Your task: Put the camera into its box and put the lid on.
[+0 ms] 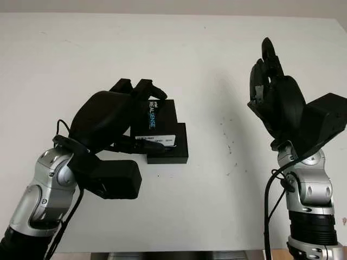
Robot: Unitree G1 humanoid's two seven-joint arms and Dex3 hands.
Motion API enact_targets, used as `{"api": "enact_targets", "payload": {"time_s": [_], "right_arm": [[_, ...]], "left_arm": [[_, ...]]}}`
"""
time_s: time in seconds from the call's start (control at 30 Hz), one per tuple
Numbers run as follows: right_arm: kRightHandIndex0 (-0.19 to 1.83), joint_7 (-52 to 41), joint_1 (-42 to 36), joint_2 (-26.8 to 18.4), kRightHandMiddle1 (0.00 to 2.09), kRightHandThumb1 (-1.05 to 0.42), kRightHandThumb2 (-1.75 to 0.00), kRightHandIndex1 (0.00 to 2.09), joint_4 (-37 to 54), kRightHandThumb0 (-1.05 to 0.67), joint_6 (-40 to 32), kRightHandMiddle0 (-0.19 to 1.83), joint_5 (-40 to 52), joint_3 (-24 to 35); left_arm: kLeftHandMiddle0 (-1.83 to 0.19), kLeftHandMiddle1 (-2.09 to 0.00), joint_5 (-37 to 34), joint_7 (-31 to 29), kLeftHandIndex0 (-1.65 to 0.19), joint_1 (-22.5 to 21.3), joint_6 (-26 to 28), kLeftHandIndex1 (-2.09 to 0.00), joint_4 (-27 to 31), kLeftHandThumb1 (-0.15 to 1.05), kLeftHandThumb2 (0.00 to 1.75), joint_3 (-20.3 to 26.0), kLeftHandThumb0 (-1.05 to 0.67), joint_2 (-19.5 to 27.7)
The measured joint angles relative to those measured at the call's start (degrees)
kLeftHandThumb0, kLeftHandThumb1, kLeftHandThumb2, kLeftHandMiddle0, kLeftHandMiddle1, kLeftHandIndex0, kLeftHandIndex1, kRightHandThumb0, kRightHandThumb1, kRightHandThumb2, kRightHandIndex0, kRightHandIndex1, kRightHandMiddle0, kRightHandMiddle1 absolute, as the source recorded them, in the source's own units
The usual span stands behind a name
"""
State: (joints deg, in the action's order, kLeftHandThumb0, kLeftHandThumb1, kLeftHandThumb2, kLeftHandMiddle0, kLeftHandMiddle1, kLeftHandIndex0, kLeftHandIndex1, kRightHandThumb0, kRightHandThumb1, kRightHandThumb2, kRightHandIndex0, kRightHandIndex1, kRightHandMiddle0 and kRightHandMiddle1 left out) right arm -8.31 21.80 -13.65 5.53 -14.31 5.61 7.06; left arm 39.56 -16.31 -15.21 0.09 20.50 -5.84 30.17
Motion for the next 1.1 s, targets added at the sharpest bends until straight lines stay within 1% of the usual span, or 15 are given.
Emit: {"api": "enact_targets", "payload": {"time_s": [0.23, 0.33, 0.4, 0.5, 0.57, 0.77, 0.9, 1.0, 1.1], "right_arm": [[-0.15, -1.74, 0.38, 0.24, 0.04, -1.05, -0.64, 0.04, -1.24, -0.65, 0.03, -0.14, -0.46, -2.44], [-0.14, -1.72, 0.38, 0.4, 0.05, -1.05, -0.64, 0.05, -1.26, -0.64, 0.03, -0.14, -0.56, -2.77], [-0.13, -1.67, 0.38, 0.62, 0.05, -1.05, -0.65, 0.05, -1.29, -0.63, 0.05, -0.14, -0.68, -3.04], [-0.12, -1.81, 0.38, 0.72, 0.06, -1.05, -0.66, 0.06, -1.47, -0.63, 0.51, -0.12, -0.91, -3.29], [-0.11, -1.79, 0.38, 0.78, 0.06, -1.05, -0.65, 0.06, -1.61, -0.62, 0.83, -0.11, -0.91, -3.26], [-0.1, -1.18, 0.37, 1.45, 0.07, -1.05, -0.62, 0.07, -2.18, -0.62, 1.5, -0.09, -0.87, -3.15], [-0.1, -1.36, 0.37, 1.44, 0.07, -1.05, -0.61, 0.06, -2.64, -0.63, 1.62, -0.09, -0.82, -3.12], [-0.1, -1.36, 0.37, 1.44, 0.07, -1.05, -0.61, 0.06, -2.73, -0.61, 2.11, -0.09, -0.81, -3.1], [-0.1, -1.37, 0.36, 1.44, 0.06, -1.05, -0.63, 0.06, -2.73, -0.58, 2.2, -0.09, -0.76, -3.0]], "left_arm": [[0.01, -1.82, -0.21, 0.05, 0.06, 0.15, 0.17, -1.44, -1.51, 1.05, 0.32, -0.92, -0.47, -1.4], [0.0, -1.79, -0.55, 0.18, 0.06, 0.15, -0.3, -1.41, -2.32, 1.05, 0.34, -1.16, -0.48, -1.81], [0.0, -1.81, -1.3, 0.3, 0.04, 0.13, -0.64, -1.41, -2.92, 1.05, 0.34, -1.41, -0.48, -2.03], [0.03, -1.9, -2.44, 1.08, 0.05, -0.07, -1.92, -1.44, -4.59, 1.05, 0.35, -1.59, -0.48, -2.34], [0.04, -1.91, -2.88, 1.25, 0.06, -0.42, -2.82, -1.47, -5.59, 1.05, 0.36, -1.74, -0.48, -2.39], [0.03, -1.81, -4.74, 1.56, 0.09, -1.38, -5.31, -1.49, -8.43, 1.05, 0.36, -2.57, -0.48, -2.94], [0.03, -1.83, -6.01, 2.46, 0.09, -1.39, -7.04, -1.49, -9.98, 1.05, 0.34, -3.11, -0.48, -3.62], [0.03, -1.81, -6.32, 3.76, 0.09, -1.38, -7.92, -1.5, -11.45, 1.05, 0.35, -3.37, -0.48, -4.38], [0.03, -1.83, -6.04, 5.82, 0.1, -1.41, -10.3, -1.54, -13.36, 1.05, 0.36, -4.04, -0.47, -4.42]]}}
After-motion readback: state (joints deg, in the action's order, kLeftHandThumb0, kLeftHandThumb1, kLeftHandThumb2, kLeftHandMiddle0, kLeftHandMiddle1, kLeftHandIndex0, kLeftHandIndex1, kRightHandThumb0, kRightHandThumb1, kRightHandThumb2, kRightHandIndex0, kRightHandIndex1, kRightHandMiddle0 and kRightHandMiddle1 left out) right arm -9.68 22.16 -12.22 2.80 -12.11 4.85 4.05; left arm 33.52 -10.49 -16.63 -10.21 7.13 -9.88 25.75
